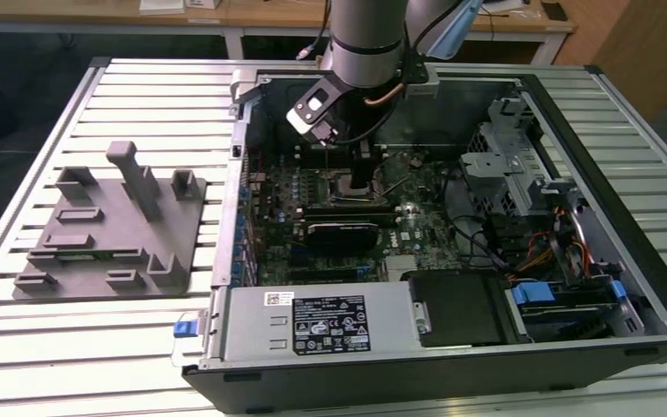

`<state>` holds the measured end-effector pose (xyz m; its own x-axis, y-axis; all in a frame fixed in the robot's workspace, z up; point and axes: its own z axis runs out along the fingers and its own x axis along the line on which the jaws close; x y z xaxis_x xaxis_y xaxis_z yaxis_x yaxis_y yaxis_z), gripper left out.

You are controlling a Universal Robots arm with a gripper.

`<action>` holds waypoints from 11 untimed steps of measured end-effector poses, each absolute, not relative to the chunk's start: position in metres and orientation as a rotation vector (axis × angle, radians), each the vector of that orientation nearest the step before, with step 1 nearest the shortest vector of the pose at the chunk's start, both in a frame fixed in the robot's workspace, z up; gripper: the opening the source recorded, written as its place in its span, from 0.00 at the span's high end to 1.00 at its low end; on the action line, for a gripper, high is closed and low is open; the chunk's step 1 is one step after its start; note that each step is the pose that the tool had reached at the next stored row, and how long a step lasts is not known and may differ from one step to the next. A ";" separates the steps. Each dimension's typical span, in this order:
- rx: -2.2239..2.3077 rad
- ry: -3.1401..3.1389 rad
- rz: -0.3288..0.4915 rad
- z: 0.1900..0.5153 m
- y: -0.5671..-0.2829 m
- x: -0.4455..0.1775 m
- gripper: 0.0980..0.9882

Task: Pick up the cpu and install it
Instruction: 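Place the cpu into insertion slot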

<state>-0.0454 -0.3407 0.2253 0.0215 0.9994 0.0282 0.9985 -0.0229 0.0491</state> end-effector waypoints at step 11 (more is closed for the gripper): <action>2.234 2.185 0.085 0.225 -0.341 -0.045 0.64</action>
